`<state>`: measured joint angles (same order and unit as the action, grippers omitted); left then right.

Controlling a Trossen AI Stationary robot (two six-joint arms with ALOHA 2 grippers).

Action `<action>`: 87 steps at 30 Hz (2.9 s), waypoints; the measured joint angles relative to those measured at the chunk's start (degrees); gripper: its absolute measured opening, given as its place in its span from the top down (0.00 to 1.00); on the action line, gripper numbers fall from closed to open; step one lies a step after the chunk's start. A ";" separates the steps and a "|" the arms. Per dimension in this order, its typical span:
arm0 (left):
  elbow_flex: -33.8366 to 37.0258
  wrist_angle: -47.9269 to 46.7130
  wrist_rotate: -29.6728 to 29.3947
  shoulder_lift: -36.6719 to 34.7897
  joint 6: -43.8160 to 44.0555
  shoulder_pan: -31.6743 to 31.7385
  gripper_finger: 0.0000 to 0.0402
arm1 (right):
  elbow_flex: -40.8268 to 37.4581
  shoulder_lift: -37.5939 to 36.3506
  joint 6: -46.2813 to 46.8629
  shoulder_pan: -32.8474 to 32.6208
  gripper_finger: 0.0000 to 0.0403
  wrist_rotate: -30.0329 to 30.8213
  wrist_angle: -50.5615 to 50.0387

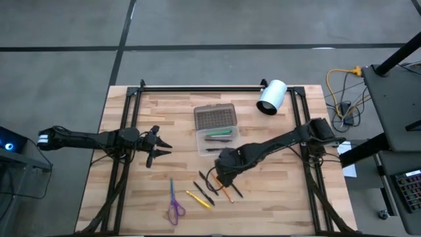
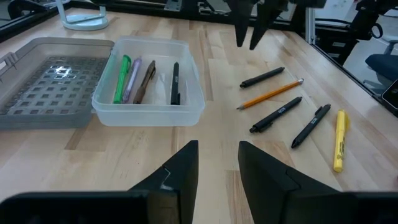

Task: Pick & place school supplies into a supply box
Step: Put the black pen into the transparent supply box

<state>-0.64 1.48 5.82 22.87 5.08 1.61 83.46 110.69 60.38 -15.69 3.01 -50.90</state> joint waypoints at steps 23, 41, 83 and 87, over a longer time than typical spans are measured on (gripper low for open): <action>0.00 0.01 0.00 -0.02 0.00 -0.01 0.75 | 0.02 1.76 5.58 -1.57 0.76 0.09 0.43; 0.00 0.02 0.00 -0.02 0.00 0.00 0.75 | 0.31 4.63 4.60 -3.45 0.79 1.69 3.07; 0.00 0.02 0.00 -0.02 0.00 0.00 0.75 | -0.44 4.66 4.05 -3.97 0.82 4.52 3.67; 0.00 0.00 0.00 -0.01 0.00 0.00 0.75 | -0.63 4.66 4.16 -4.15 0.83 4.52 3.51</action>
<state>-0.64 1.48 5.82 22.86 5.08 1.60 82.83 115.35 64.53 -19.84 7.53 -47.40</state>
